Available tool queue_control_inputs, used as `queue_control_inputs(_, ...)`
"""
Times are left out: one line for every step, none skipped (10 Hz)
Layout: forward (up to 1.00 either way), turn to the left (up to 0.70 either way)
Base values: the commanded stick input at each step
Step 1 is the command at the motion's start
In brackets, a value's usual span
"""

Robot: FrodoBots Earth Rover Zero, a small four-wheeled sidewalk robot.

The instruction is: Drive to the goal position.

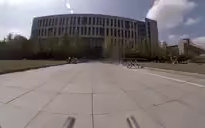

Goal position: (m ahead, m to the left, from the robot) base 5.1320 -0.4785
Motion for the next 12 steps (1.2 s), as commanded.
queue_control_inputs(0.7,0.11)
queue_control_inputs(0.7,0.1)
queue_control_inputs(0.7,0.05)
queue_control_inputs(0.7,0.05)
queue_control_inputs(0.7,0.05)
queue_control_inputs(0.7,-0.04)
queue_control_inputs(0.7,-0.16)
queue_control_inputs(0.7,-0.27)
queue_control_inputs(0.7,-0.3)
queue_control_inputs(0.7,0.05)
queue_control_inputs(0.7,0.05)
queue_control_inputs(0.7,0.05)
